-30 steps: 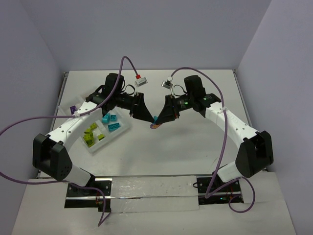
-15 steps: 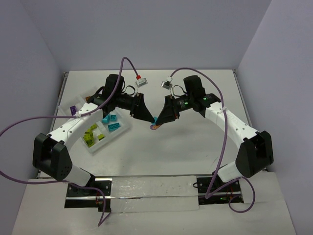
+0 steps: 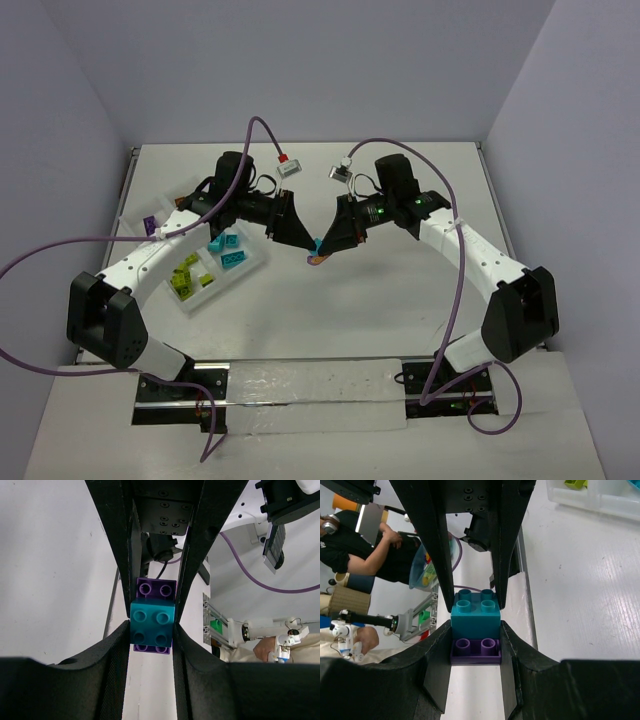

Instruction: Sort the legos into containers by color

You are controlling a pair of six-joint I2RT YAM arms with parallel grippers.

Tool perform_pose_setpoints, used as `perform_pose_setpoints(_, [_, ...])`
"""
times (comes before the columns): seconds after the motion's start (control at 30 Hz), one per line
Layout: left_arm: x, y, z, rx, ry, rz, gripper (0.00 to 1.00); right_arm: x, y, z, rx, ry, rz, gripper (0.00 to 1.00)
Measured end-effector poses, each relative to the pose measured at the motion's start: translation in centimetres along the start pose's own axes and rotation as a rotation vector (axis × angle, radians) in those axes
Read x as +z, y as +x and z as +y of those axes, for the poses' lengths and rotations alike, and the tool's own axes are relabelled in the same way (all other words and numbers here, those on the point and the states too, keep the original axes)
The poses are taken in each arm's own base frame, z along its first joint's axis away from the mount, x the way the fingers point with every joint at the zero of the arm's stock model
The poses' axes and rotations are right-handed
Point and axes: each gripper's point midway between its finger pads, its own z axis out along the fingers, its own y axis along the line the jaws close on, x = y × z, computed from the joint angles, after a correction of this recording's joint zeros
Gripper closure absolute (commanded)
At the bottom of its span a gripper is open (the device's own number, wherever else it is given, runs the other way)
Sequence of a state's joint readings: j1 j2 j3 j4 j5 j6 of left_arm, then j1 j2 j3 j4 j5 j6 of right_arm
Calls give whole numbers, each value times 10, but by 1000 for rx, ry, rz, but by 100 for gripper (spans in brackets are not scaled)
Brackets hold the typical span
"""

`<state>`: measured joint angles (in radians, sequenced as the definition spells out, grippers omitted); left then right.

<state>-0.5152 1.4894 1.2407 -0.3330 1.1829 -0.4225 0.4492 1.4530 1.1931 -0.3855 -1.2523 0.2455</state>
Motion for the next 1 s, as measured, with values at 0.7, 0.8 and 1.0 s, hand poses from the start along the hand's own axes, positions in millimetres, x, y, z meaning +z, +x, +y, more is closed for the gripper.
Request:
perform_pose_setpoints(0.7, [-6,2,12,-27,-58,-7,100,-7,-8,-22,41,87,-42,18])
perform_pose_setpoints(0.8, [-12,-2,20,-41,-89,-27,100,-10,-10,-25,45,95,-52,16])
perform_pose_setpoints(1.0, [-26,-14,32,-50,-152,-77,100,-12,-11,-29,48,118,-62,13])
